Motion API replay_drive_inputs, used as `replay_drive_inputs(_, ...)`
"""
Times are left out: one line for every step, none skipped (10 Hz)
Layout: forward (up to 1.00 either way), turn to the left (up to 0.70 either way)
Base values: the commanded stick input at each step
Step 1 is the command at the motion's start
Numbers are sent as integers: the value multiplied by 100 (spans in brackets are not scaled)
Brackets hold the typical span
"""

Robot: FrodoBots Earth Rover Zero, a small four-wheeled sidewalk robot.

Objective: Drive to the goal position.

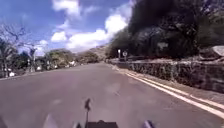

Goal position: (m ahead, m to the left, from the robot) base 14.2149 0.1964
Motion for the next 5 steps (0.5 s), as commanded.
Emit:
replay_drive_inputs(70,0)
replay_drive_inputs(70,0)
replay_drive_inputs(70,0)
replay_drive_inputs(70,0)
replay_drive_inputs(70,0)
